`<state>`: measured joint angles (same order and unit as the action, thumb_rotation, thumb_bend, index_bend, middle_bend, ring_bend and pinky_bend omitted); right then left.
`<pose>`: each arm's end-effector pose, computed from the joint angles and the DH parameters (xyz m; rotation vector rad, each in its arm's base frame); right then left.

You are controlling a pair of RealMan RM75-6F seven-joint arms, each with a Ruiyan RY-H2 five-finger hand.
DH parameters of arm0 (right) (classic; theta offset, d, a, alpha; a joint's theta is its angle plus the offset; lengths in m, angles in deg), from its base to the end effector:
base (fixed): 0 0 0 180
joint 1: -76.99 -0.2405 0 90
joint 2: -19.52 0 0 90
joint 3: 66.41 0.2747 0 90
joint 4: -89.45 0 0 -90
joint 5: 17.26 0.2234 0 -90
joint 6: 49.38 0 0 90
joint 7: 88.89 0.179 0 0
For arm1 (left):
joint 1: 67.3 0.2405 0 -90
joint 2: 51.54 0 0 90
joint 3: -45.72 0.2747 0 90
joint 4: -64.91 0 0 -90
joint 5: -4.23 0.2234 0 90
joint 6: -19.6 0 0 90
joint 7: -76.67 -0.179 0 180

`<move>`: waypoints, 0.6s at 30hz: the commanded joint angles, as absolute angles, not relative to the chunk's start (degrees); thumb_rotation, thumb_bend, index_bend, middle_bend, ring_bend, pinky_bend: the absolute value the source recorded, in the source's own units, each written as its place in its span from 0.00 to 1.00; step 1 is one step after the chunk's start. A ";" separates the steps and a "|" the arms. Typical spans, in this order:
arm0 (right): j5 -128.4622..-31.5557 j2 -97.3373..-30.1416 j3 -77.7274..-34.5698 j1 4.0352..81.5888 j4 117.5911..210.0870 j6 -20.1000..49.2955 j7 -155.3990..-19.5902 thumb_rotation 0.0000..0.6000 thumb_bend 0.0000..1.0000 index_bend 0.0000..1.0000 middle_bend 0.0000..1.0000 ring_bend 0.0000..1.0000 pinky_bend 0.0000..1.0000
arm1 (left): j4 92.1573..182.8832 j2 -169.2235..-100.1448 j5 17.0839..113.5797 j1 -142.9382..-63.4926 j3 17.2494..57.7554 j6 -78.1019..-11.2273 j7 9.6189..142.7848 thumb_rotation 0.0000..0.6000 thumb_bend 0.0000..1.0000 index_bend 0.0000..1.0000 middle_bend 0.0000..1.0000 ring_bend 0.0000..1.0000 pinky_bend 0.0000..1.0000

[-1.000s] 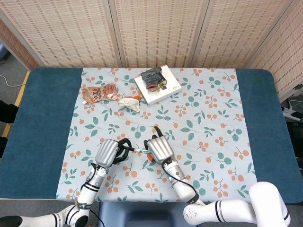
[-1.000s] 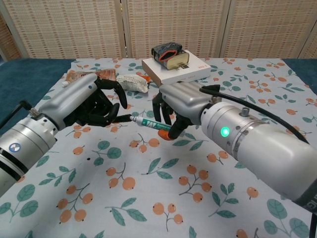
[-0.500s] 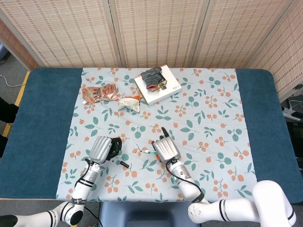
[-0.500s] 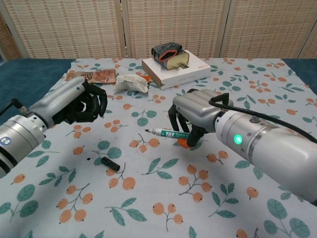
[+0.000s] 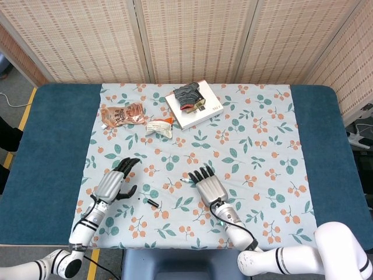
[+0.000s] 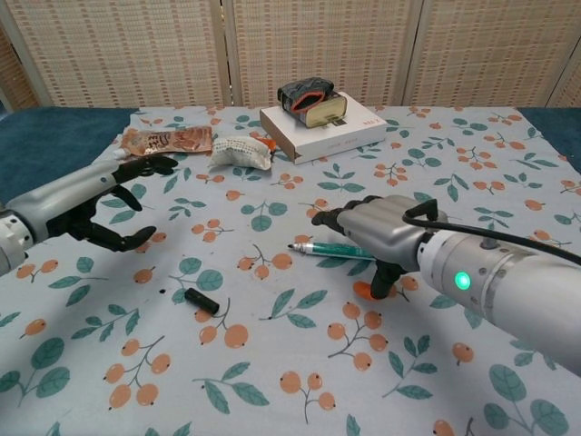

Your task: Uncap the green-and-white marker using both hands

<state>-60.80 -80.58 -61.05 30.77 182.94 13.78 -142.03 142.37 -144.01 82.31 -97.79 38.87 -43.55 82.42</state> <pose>-0.1169 -0.3222 -0.1191 2.0251 -0.8452 0.6036 -0.2148 0.3467 -0.0444 -1.6672 -1.2261 -1.1673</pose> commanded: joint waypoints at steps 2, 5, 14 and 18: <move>-66.27 -71.35 -63.10 34.03 194.37 18.34 -139.21 1.00 0.24 0.00 0.02 0.00 0.00 | 145.65 -139.64 82.92 -96.33 38.98 -45.18 82.87 1.00 0.39 0.03 0.00 0.00 0.21; -73.93 -62.53 -66.96 38.06 202.40 22.73 -136.04 1.00 0.23 0.00 0.00 0.00 0.00 | 148.47 -135.16 85.02 -94.13 40.10 -48.48 83.91 1.00 0.39 0.03 0.00 0.00 0.18; -100.85 -45.59 -83.18 60.43 197.30 46.90 -116.79 1.00 0.21 0.00 0.00 0.00 0.00 | 149.47 -123.94 94.56 -79.42 49.27 -67.89 88.08 1.00 0.37 0.00 0.00 0.00 0.07; -99.03 -45.75 -82.49 68.18 186.46 52.32 -105.44 1.00 0.21 0.00 0.00 0.00 0.00 | 147.29 -122.66 94.98 -75.98 50.75 -70.77 83.86 1.00 0.38 0.00 0.00 0.00 0.03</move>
<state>-97.72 -49.08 -79.43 58.71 196.23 45.57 -116.74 148.38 -124.65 93.61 -78.70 49.03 -68.69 86.21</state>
